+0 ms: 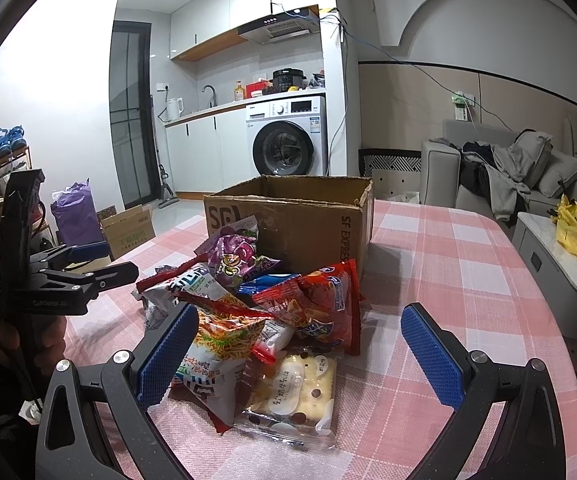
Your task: Organize snacks
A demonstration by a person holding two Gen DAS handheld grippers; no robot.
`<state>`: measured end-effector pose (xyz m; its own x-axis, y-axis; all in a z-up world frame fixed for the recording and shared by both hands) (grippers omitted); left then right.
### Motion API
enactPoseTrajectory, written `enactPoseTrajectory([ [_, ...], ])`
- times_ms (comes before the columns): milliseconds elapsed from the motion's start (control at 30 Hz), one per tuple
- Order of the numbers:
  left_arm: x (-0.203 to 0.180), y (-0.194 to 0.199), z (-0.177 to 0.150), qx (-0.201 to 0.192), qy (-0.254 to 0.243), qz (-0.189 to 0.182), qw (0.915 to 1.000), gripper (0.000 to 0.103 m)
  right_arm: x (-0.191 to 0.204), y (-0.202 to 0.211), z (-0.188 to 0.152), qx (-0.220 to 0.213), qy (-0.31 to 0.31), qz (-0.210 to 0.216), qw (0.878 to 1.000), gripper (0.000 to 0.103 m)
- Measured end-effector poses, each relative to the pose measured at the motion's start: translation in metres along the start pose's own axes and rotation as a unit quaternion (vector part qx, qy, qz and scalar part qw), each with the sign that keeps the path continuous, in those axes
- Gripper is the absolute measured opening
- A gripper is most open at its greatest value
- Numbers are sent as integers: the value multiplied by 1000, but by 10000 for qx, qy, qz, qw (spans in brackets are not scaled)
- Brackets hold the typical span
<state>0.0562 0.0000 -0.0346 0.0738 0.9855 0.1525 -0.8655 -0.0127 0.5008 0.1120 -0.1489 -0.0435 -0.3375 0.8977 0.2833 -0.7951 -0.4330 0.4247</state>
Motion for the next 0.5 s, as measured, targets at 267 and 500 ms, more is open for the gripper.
enactPoseTrajectory([
  [267, 0, -2, 1, 81, 4, -53, 10000, 102, -2, -11, 0, 261, -7, -110, 9996, 103],
  [500, 4, -3, 1, 243, -72, -43, 9997, 102, -7, -18, -7, 703, 16, -445, 9965, 103],
])
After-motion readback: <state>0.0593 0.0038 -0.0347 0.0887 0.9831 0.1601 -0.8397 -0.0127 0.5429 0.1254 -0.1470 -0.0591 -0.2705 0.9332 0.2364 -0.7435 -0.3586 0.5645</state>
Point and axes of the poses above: each gripper's, at about its wrist camera, not at the fingertips, and y roughly against the way its jaws point, x to its left, z to its top, the point moved 6 cm from there along -y, roughly the way its jaws point, and after that the axes turned 14 degrees about -y, right-handed, at the moved point
